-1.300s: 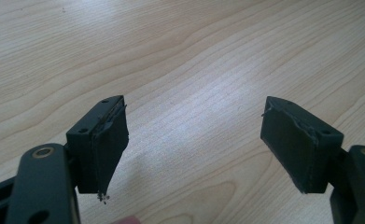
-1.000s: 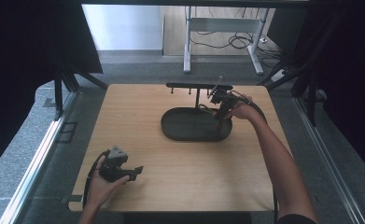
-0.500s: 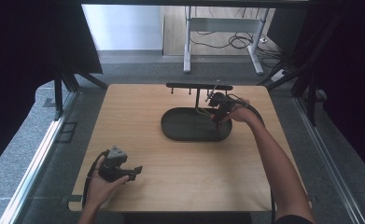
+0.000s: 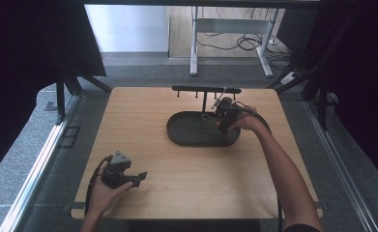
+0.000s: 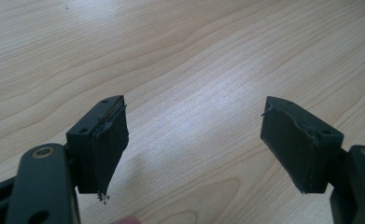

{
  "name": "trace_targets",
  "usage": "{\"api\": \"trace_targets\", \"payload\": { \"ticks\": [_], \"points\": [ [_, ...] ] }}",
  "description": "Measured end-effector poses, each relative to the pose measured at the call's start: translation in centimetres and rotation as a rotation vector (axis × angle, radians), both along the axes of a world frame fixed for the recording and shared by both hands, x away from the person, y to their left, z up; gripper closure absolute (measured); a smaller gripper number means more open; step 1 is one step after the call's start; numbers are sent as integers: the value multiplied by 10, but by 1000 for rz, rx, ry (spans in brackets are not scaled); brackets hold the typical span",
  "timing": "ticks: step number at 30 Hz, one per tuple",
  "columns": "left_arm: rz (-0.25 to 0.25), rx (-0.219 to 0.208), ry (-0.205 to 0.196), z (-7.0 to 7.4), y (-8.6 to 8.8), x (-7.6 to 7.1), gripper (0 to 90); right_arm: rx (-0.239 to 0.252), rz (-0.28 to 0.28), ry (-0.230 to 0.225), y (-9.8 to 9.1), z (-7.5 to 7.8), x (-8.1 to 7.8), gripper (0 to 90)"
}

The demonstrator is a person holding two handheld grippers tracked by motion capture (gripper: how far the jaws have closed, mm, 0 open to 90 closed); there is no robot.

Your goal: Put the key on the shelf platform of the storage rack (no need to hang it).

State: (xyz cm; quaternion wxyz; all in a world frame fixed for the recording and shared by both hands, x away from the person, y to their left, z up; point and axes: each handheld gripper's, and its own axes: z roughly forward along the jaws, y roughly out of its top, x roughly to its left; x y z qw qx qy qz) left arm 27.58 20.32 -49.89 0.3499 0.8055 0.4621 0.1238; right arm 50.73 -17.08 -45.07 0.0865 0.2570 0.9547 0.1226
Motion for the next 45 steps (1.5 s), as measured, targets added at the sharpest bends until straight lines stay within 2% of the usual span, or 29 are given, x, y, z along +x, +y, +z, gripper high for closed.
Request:
{"api": "trace_targets", "payload": {
  "ticks": [11,14,22,25,30,37,39,45],
  "points": [
    [-5,5,1,-1,1,0,233,12,10,-13,-1,-7,0,635],
    [-2,6,2,-1,1,0,233,5,13,-5,-1,-9,-1,576],
    [-2,6,1,-1,2,0,233,10,12,-21,0,-6,-3,538],
    [2,1,3,0,2,0,233,34,13,-25,-3,-4,-5,530],
    [0,5,3,0,1,0,233,47,11,-36,-6,-1,-8,528],
    [-3,4,4,0,-1,0,233,90,5,-58,-14,11,-21,498],
    [-5,4,3,0,-1,0,233,89,5,-59,-14,12,-24,495],
    [-10,2,-1,2,-3,-1,233,151,3,-82,-21,24,-43,488]
  ]
}}
